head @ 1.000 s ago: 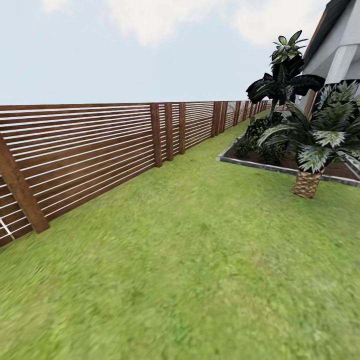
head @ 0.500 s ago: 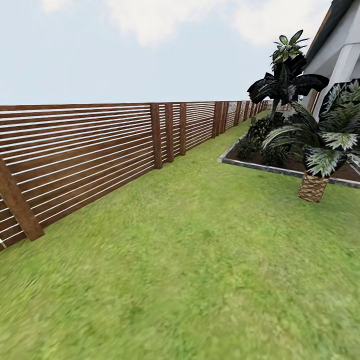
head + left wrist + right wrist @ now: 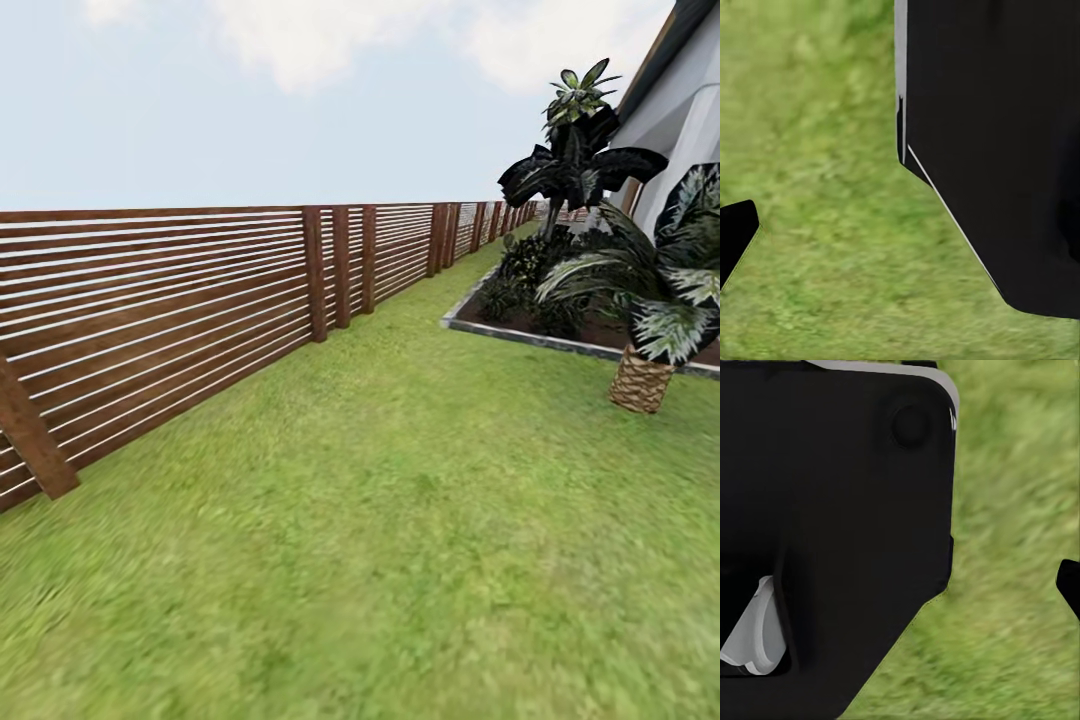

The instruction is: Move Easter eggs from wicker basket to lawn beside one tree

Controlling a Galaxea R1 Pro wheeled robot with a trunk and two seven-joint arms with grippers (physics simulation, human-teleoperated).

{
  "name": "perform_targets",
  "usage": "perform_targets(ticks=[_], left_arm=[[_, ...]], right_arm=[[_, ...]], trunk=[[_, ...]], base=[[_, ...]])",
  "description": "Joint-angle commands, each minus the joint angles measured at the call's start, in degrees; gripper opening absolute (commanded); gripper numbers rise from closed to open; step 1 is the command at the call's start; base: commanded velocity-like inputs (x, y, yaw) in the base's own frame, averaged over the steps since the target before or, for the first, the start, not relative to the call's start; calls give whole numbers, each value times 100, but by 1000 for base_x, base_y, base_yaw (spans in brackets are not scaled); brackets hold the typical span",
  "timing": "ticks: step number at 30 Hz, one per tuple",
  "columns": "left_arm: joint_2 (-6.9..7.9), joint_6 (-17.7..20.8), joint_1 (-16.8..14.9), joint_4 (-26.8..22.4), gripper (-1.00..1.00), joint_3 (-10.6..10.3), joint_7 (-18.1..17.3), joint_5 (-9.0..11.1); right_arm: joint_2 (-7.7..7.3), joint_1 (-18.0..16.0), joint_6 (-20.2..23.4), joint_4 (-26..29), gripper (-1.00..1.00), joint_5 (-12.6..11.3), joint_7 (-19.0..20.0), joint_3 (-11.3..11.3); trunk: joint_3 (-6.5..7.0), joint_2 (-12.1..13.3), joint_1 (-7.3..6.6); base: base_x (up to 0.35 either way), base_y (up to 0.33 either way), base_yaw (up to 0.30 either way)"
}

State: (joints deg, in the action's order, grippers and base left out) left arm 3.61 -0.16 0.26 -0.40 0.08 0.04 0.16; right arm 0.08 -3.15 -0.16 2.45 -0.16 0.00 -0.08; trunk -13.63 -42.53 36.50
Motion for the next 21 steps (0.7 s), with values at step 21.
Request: perform_targets(ticks=[21], left_arm=[[1, 0, 0, -4, 100, 0, 1, 2]], right_arm=[[0, -2, -2, 1, 100, -2, 0, -8]], trunk=[[-6, -4, 4]], base=[[326, 128, -92]])
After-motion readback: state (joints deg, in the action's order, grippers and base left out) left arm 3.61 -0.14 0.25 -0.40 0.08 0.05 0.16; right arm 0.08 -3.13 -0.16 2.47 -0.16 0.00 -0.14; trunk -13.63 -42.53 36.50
